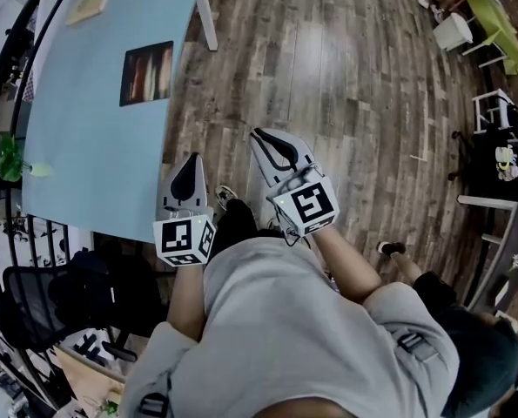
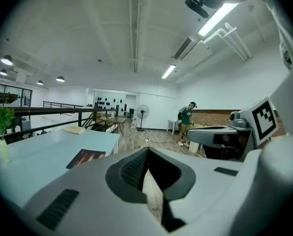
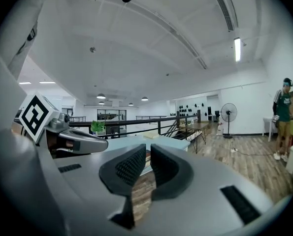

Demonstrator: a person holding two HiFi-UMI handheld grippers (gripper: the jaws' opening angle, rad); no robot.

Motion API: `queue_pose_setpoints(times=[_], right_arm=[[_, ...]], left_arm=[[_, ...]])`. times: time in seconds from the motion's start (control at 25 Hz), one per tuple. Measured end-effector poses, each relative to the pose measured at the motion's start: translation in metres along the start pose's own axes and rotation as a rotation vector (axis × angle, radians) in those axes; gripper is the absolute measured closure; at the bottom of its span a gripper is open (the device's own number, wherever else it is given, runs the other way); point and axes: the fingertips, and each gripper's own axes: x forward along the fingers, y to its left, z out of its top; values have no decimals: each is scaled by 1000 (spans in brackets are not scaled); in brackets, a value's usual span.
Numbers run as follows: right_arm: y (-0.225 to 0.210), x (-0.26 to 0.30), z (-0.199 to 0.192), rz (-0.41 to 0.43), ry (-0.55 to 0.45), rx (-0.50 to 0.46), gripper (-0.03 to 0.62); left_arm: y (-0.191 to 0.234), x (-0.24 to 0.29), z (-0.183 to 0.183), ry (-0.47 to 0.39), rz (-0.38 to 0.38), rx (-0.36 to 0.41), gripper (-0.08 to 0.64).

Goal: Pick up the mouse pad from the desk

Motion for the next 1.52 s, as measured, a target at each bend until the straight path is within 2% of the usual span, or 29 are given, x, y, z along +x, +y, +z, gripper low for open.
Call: queue_pose_setpoints(times=[0.16, 0.4, 0.84, 1.16, 1.52], right_arm=[[1, 39, 9, -3, 7, -3, 558], [9, 81, 2, -6, 44, 19, 558], [8, 128, -22, 46, 133, 44, 557], [-21, 177, -24, 108, 131, 66, 557], [-76, 248, -20, 246, 138, 81, 557]], left_arm=[[31, 25, 9, 16, -34, 8, 549], [73, 42, 15, 28, -62, 12, 549], [114, 70, 2, 64, -37, -50, 549], [138, 110, 3, 99, 20, -53, 549], [161, 173, 10, 153, 137, -68, 549]])
